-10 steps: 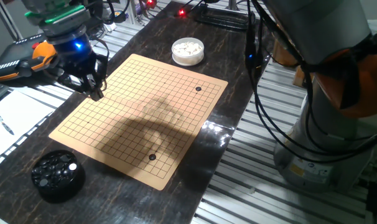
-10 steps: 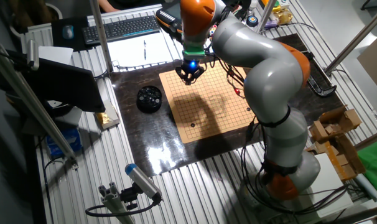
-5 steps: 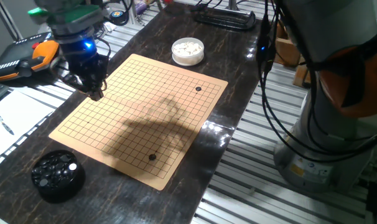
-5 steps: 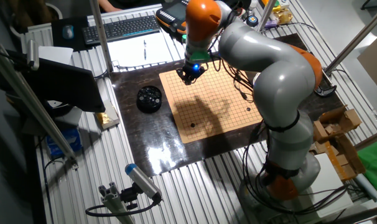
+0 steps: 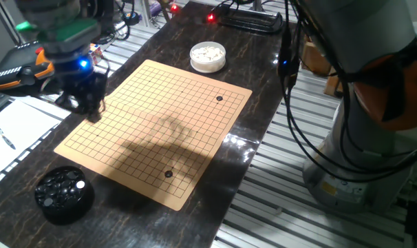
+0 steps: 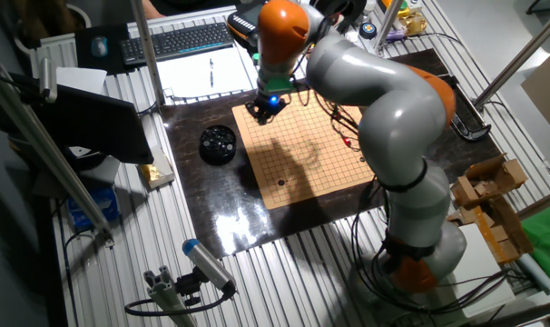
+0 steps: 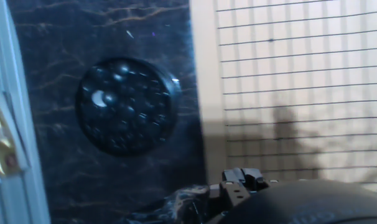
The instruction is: Play the first move as black on the 3-4 point in the upper right corner of the Go board
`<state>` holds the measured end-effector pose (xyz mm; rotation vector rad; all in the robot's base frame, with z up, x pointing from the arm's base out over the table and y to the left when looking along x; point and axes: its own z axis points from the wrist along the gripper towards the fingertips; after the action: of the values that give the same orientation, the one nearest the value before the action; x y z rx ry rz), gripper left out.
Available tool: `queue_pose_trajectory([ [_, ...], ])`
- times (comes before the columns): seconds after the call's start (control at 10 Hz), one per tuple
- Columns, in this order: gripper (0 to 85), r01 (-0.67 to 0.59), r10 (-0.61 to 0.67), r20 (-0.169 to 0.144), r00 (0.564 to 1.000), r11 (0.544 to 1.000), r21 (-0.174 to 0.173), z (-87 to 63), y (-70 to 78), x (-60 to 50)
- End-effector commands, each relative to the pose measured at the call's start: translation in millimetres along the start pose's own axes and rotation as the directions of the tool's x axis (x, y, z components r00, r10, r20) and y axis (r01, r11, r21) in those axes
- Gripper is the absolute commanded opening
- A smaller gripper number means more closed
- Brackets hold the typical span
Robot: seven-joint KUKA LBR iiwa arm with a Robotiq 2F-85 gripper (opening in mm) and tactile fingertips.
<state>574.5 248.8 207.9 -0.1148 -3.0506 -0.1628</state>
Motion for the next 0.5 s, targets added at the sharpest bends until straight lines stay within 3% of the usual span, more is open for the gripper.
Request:
queue_pose_trajectory([
  [0.0, 0.7, -0.012, 0.012, 0.000, 1.000, 1.000, -0.010, 10.5, 24.4, -0.4],
  [0.2, 0.7, -0.040, 0.040, -0.003, 0.999, 0.999, -0.028, 25.5, 41.5, -3.6],
  [0.4, 0.7, -0.074, 0.074, -0.006, 0.997, 0.996, -0.040, 35.4, 52.3, -14.0],
])
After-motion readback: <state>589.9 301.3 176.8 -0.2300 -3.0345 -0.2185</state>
